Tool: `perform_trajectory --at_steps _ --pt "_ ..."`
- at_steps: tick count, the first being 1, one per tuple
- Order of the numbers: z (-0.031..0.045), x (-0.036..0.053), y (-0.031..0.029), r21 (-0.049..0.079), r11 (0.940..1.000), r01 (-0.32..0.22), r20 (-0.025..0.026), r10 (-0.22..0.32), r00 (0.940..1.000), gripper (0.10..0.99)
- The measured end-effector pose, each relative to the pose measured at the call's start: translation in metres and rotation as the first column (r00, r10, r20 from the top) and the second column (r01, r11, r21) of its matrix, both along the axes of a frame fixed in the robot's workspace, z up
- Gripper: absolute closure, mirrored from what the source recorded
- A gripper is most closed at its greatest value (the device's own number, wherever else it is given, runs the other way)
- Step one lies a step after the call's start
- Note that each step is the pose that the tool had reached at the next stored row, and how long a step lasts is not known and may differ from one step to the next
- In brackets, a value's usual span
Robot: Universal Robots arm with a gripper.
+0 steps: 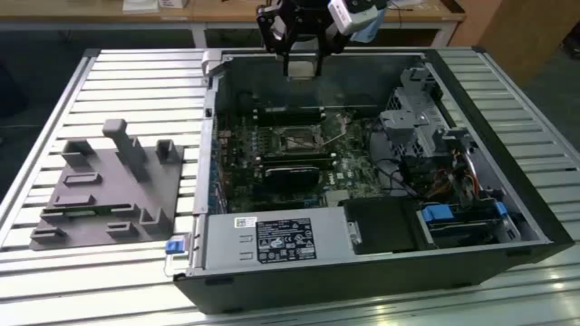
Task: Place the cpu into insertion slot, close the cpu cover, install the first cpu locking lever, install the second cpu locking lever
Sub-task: 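Place the cpu into insertion slot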
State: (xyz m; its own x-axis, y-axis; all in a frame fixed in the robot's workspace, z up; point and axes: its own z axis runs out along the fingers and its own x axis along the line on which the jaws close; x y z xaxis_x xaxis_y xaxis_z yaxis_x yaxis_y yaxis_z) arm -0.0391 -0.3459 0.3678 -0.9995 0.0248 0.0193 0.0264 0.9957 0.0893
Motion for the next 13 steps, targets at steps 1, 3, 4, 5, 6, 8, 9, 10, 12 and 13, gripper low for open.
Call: perform_trajectory --at_steps 1,3,4,5,6,8,9,10,12,13 --pt "0.0 0.0 0.0 0.0 1.0 0.0 0.0 0.0 1.0 0.545" --pt "0.0 0.0 0.0 0.0 1.0 0.0 0.0 0.0 1.0 0.545" --pt "0.0 0.0 0.0 0.0 1.0 0.0 0.0 0.0 1.0 0.545" --pt "0.0 0.0 0.0 0.0 1.0 0.0 0.0 0.0 1.0 0.545" --pt "-0.0001 0.0 0.0 0.0 1.0 0.0 0.0 0.0 1.0 0.545" --pt "-0.0008 0.0 0.0 0.0 1.0 0.0 0.0 0.0 1.0 0.545" --pt "-0.0014 0.0 0.0 0.0 1.0 0.0 0.0 0.0 1.0 0.545" --pt "-0.002 0.0 0.0 0.0 1.0 0.0 0.0 0.0 1.0 0.545" --pt "-0.0035 0.0 0.0 0.0 1.0 0.0 0.0 0.0 1.0 0.545" --pt "-0.0043 0.0 0.0 0.0 1.0 0.0 0.0 0.0 1.0 0.545"
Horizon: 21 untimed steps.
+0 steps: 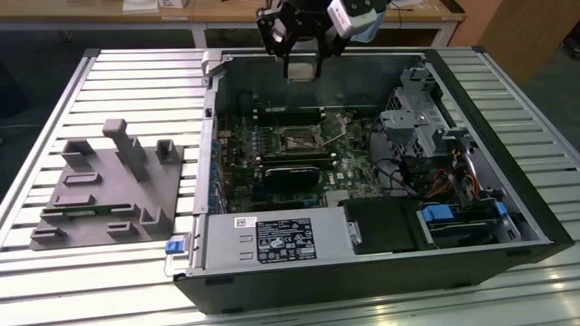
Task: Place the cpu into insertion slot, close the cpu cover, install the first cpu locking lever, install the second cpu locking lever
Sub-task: 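Place the cpu into insertion slot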
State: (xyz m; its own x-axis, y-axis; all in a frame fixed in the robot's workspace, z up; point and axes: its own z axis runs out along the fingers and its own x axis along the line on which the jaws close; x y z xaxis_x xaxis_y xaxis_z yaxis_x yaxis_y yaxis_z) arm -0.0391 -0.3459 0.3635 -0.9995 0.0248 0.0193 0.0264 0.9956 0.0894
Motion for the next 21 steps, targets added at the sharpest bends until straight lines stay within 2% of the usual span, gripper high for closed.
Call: perform_trajectory --at_steps 21 --pt "-0.0256 0.0 0.0 0.0 1.0 0.0 0.0 0.0 1.0 0.545"
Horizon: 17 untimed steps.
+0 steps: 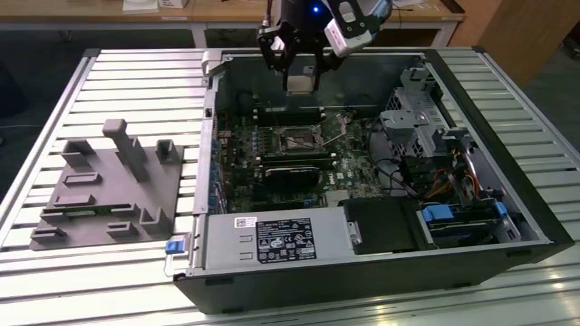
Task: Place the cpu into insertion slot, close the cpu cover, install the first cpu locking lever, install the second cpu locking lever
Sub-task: 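Place the cpu into insertion slot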
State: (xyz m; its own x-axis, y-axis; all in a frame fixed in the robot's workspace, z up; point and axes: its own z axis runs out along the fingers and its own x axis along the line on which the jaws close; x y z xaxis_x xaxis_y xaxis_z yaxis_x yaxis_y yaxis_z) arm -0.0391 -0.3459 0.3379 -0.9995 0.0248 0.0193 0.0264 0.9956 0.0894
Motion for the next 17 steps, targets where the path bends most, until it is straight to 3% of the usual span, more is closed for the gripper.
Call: perform_trajectory --at_steps 17 --pt "-0.0246 0.0 0.0 0.0 1.0 0.0 -0.0001 0.0 1.0 0.545"
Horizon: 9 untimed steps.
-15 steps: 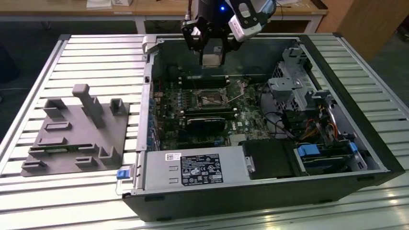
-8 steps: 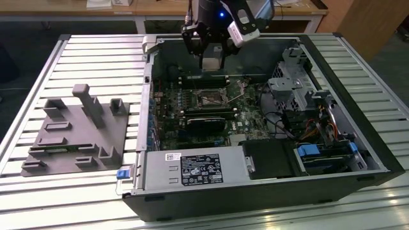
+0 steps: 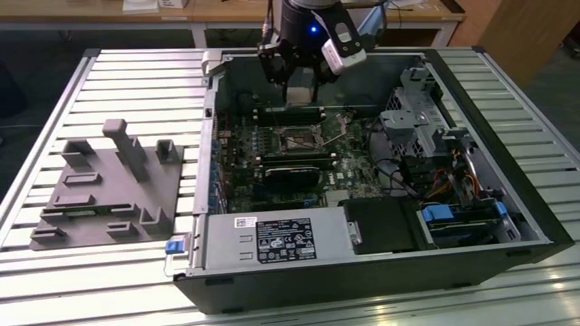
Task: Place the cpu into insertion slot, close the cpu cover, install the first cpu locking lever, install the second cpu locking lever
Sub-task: 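Place the cpu into insertion slot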
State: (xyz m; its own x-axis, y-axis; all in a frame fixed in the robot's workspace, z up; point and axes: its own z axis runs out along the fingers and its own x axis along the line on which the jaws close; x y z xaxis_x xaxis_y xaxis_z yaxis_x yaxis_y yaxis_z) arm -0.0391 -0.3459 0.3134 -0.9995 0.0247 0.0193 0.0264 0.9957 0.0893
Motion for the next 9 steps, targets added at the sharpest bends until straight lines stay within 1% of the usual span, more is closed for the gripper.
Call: perform_trajectory --at_steps 9 --pt "-0.015 0.0 0.0002 0.0 1.0 0.0 0.0 0.0 1.0 0.545"
